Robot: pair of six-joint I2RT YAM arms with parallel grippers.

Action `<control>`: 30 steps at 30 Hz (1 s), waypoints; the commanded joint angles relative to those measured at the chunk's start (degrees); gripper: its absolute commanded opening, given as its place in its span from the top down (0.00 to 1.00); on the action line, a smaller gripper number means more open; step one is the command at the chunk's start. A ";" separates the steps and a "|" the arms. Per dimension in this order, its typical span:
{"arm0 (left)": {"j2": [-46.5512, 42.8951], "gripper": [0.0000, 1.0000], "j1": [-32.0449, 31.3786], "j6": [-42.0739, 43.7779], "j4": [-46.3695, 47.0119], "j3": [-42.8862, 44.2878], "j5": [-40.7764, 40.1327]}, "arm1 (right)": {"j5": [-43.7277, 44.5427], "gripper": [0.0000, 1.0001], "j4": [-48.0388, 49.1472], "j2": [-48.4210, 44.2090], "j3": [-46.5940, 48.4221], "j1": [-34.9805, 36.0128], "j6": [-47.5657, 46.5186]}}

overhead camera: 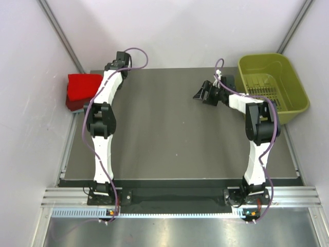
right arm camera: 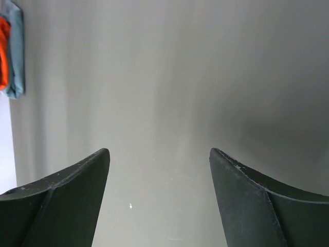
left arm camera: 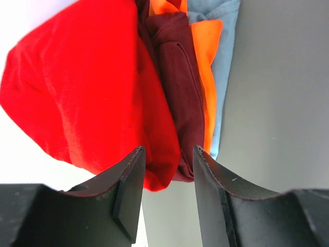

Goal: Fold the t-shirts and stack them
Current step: Neatly place the folded tshirt to the corner

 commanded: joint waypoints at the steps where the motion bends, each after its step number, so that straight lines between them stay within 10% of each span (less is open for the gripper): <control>1: 1.07 0.53 1.25 0.82 0.86 -0.38 -2.19 | -1.46 0.21 2.39 0.51 3.26 -0.38 0.76; 8: 1.07 0.55 3.27 0.73 0.68 -1.17 -2.54 | -1.55 0.21 2.74 1.30 3.00 -0.29 1.11; 16: 0.72 0.96 4.15 0.82 0.16 -1.61 -2.02 | -1.64 0.21 2.91 2.00 3.71 -0.21 1.55; 30: -10.26 1.00 3.80 0.55 -3.54 -10.66 1.94 | -1.37 0.21 2.74 1.56 3.09 0.49 0.94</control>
